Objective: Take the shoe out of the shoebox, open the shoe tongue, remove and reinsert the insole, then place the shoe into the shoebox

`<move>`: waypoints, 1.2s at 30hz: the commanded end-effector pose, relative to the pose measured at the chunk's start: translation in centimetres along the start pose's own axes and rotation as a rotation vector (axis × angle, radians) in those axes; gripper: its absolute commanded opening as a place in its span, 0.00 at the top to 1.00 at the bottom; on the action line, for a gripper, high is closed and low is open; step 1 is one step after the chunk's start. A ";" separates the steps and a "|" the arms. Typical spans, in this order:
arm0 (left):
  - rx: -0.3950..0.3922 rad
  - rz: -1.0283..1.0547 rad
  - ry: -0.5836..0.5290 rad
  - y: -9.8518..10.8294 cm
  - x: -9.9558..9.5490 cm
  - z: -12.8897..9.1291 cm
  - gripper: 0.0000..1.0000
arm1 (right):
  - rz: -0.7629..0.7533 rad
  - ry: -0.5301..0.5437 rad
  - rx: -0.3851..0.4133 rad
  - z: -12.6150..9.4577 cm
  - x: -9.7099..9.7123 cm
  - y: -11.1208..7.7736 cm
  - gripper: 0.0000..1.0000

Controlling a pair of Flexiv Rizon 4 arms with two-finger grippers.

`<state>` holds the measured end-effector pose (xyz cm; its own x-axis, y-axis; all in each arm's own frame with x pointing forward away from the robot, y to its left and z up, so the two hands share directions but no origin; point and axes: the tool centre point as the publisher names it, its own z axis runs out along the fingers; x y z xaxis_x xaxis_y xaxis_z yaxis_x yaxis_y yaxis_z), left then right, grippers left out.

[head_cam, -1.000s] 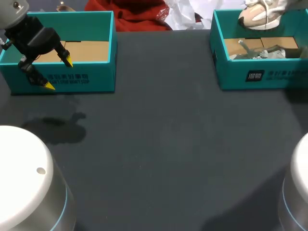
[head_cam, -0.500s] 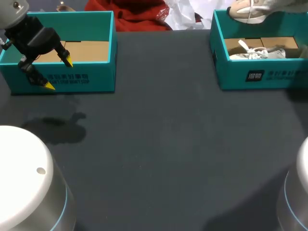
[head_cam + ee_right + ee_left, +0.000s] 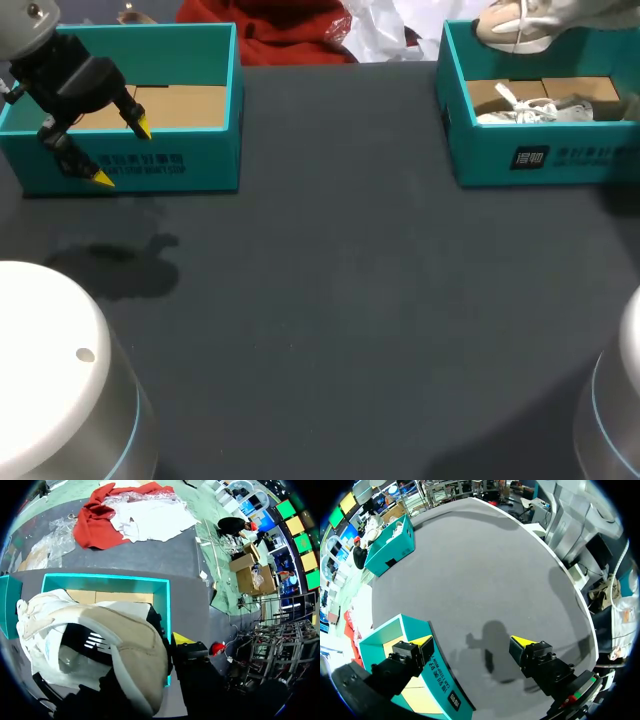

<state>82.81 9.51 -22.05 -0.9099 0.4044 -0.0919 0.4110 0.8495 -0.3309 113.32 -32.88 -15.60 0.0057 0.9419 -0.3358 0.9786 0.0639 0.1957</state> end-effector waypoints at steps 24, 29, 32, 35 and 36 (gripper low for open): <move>-0.003 0.001 0.001 0.0 0.0 0.0 0.00 | 0.077 0.006 -0.003 8.0 1.4 -1.5 1.00; -0.003 0.001 0.001 0.0 0.0 0.0 0.00 | 0.081 0.006 -0.002 8.3 1.3 -1.4 1.00; -0.003 0.001 0.001 0.0 0.0 0.0 0.00 | 0.081 0.005 0.000 8.6 1.3 -1.3 1.00; -0.003 0.001 0.001 0.0 0.0 0.0 0.00 | 0.082 0.004 0.001 9.1 1.3 -1.3 1.00; -0.003 0.001 0.001 0.0 0.0 0.0 0.00 | 0.082 0.004 0.001 9.2 1.4 -1.3 1.00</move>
<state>82.81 9.51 -22.05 -0.9099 0.4046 -0.0919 0.4111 0.8494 -0.3308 113.60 -34.62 -24.47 0.0856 0.9438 -0.3191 0.9749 -0.0132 0.2224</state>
